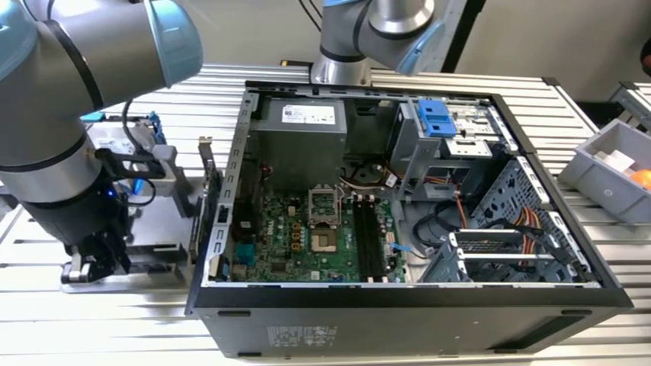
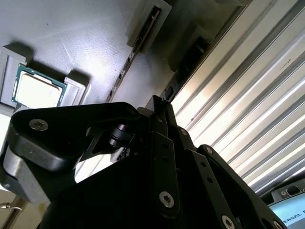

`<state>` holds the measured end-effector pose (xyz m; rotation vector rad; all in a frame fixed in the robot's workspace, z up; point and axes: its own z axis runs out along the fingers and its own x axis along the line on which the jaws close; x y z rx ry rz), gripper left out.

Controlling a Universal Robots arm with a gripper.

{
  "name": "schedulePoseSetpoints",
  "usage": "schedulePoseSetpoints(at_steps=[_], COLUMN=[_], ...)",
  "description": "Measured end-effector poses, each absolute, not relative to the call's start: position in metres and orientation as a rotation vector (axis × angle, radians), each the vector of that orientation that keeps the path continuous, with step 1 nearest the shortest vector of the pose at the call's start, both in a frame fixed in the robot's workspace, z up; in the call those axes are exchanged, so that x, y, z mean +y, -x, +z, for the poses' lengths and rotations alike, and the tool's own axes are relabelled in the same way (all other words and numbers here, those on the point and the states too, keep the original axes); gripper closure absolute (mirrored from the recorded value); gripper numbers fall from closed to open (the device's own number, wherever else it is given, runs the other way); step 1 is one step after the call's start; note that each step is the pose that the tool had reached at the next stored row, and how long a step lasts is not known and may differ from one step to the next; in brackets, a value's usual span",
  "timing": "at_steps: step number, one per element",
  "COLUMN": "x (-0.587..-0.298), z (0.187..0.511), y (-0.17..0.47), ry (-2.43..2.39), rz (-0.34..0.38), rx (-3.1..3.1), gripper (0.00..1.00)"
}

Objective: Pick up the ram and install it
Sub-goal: 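Pick up the ram and move it above insertion slot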

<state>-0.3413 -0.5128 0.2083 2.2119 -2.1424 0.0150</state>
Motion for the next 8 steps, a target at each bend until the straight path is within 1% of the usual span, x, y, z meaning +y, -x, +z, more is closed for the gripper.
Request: schedulePoseSetpoints(at_steps=[8], x=[-0.5128], z=[0.2158], y=[0.3413], ry=[-2.211], rz=[0.016], rx=[-2.142], gripper=[1.00])
